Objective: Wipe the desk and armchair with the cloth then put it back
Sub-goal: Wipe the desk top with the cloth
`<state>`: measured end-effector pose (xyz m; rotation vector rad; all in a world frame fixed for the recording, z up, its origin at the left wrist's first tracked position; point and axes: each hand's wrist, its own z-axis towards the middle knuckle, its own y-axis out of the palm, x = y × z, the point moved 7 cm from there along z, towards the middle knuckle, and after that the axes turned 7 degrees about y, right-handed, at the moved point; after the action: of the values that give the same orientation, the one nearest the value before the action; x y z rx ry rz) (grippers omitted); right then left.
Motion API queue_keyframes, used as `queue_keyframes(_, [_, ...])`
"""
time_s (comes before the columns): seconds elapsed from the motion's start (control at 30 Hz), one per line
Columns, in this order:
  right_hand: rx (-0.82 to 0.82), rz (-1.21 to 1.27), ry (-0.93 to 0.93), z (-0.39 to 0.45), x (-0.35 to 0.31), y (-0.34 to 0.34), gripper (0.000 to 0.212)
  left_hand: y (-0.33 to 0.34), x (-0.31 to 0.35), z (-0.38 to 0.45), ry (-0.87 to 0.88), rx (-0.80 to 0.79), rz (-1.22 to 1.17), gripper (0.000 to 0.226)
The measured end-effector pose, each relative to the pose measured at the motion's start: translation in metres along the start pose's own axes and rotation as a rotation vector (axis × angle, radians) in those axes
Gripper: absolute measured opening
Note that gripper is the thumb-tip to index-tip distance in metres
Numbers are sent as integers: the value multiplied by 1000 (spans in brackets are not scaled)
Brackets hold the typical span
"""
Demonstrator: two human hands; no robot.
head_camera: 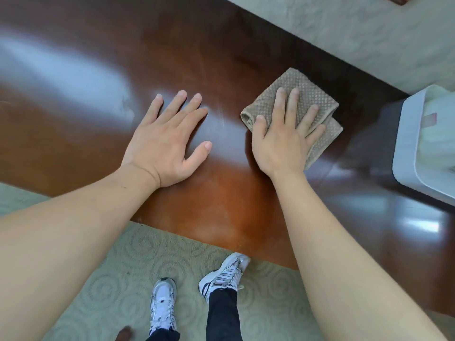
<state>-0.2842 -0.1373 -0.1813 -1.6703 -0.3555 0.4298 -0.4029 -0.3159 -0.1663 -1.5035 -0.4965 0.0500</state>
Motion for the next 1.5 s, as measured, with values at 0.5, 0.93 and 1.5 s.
queue_keyframes(0.5, [-44, -23, -47, -101, 11, 15, 77, 0, -1, 1, 5, -7, -11, 73])
queue_keyframes(0.93, [-44, -86, -164, -7, -46, 4, 77, 2, -4, 3, 1, -24, -24, 70])
queue_keyframes(1.5, [-140, -54, -604, 88, -169, 4, 67, -4, -3, 2, -15, 47, -84, 71])
